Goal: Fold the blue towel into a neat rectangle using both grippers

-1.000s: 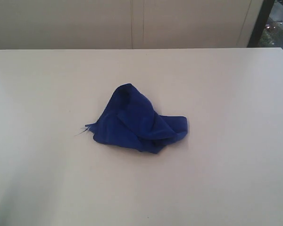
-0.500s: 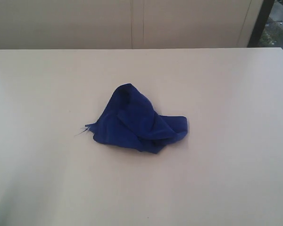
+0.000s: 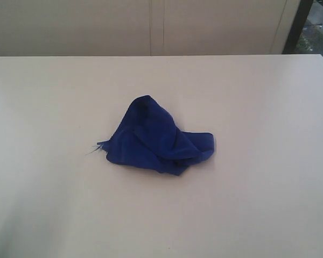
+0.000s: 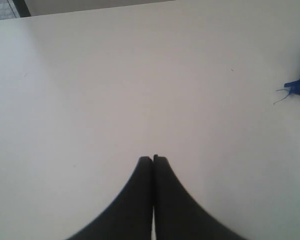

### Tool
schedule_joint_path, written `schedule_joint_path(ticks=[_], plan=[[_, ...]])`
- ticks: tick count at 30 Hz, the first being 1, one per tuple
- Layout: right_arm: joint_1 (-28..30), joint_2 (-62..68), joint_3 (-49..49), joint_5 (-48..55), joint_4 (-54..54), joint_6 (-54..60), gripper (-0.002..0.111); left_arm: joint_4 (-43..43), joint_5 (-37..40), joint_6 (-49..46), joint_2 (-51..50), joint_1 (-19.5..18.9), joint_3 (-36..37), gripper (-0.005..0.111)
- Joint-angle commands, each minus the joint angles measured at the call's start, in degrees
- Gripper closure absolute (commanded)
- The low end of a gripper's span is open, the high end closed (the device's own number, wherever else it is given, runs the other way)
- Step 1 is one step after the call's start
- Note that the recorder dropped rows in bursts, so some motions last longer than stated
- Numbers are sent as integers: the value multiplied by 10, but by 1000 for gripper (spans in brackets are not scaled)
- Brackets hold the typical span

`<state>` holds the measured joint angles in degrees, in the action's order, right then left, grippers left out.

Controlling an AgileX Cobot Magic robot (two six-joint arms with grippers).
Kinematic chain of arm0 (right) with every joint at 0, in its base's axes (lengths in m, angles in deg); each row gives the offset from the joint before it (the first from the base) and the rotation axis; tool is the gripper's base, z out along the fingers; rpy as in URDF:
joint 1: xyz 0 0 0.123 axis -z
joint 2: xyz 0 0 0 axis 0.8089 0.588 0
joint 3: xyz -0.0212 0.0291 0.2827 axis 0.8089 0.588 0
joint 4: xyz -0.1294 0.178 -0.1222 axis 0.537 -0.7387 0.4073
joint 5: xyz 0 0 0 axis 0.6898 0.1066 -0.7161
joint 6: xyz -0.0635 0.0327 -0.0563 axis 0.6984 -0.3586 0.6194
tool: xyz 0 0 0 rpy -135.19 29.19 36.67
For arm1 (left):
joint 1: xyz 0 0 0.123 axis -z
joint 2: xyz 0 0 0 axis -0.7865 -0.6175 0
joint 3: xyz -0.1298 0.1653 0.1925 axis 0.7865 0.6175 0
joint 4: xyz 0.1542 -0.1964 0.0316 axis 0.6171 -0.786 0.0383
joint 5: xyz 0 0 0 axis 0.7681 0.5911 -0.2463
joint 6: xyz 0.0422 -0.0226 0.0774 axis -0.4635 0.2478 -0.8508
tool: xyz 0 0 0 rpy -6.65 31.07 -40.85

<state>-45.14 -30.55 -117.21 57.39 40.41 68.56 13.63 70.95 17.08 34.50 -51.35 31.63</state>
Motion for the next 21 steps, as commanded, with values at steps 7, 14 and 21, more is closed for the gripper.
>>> schedule_joint_path(ticks=[7,14,21], plan=[[-107,169,-87,17,-72,64,108,-6,-2,0,2,1,3,107],[-207,273,-156,-11,-71,57,108,-6,-2,0,2,1,3,107],[-310,398,-236,-14,-71,52,108,-6,-2,0,2,1,3,107]])
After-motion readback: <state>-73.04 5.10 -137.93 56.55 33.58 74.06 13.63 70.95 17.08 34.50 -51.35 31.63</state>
